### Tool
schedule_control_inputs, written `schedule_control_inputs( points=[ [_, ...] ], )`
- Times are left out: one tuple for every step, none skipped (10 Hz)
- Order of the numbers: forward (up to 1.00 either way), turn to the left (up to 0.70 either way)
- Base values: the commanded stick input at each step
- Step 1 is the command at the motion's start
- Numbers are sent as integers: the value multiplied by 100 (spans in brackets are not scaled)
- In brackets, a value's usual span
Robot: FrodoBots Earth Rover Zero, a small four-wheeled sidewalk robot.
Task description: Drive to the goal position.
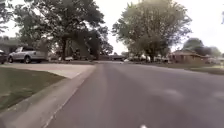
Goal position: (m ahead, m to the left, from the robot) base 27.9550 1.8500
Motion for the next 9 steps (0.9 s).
schedule_control_inputs(
  points=[
    [100,0],
    [100,0],
    [100,0],
    [100,0],
    [100,0],
    [100,0],
    [100,0],
    [100,12],
    [100,36]
  ],
)
